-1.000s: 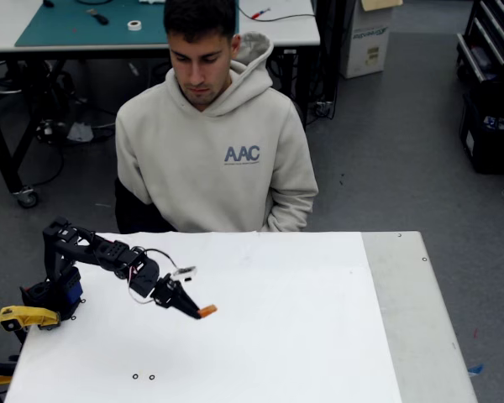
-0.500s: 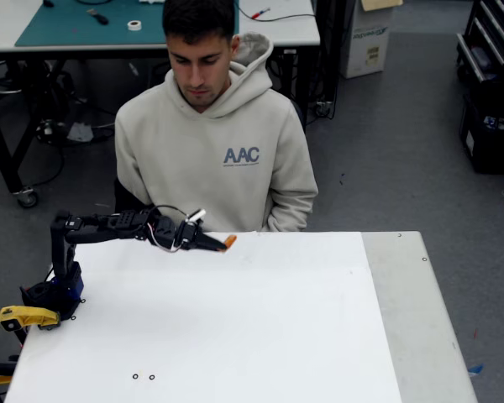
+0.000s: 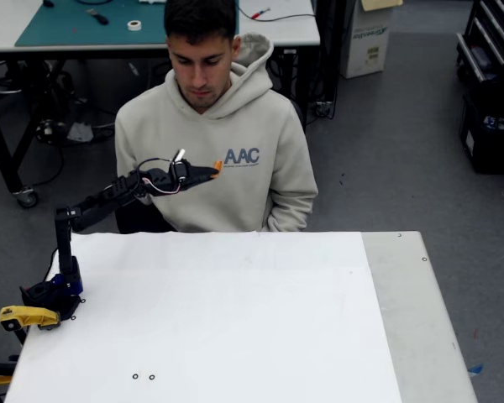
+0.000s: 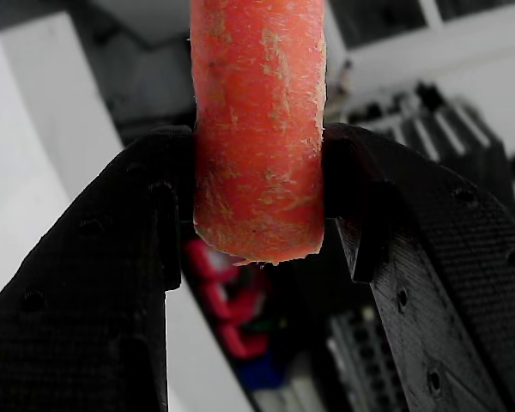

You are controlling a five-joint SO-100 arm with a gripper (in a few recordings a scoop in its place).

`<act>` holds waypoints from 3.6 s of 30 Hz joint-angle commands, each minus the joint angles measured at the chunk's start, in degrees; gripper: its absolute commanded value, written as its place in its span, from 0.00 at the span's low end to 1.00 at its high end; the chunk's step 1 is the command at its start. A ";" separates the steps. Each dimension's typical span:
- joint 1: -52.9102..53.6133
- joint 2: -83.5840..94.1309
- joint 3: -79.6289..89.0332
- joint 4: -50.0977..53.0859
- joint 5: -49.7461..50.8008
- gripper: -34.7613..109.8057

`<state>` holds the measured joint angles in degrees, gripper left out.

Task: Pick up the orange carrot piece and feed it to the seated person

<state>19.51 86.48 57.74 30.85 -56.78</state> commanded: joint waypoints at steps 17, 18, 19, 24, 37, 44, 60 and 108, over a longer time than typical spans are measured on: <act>-14.41 1.23 -8.35 -3.96 -0.97 0.22; -14.41 1.05 -9.49 -5.62 -0.97 0.22; -14.41 0.44 -10.20 -7.21 -0.88 0.22; -14.33 -6.24 -14.85 -13.80 -1.14 0.22; -14.41 -18.19 -26.98 -17.05 -1.14 0.22; -15.47 -22.41 -33.40 -17.05 -1.14 0.22; -18.72 -28.74 -41.66 -17.05 -1.23 0.22; -16.96 -27.69 -42.10 -17.14 -1.14 0.43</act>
<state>1.05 55.11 20.21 14.50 -57.22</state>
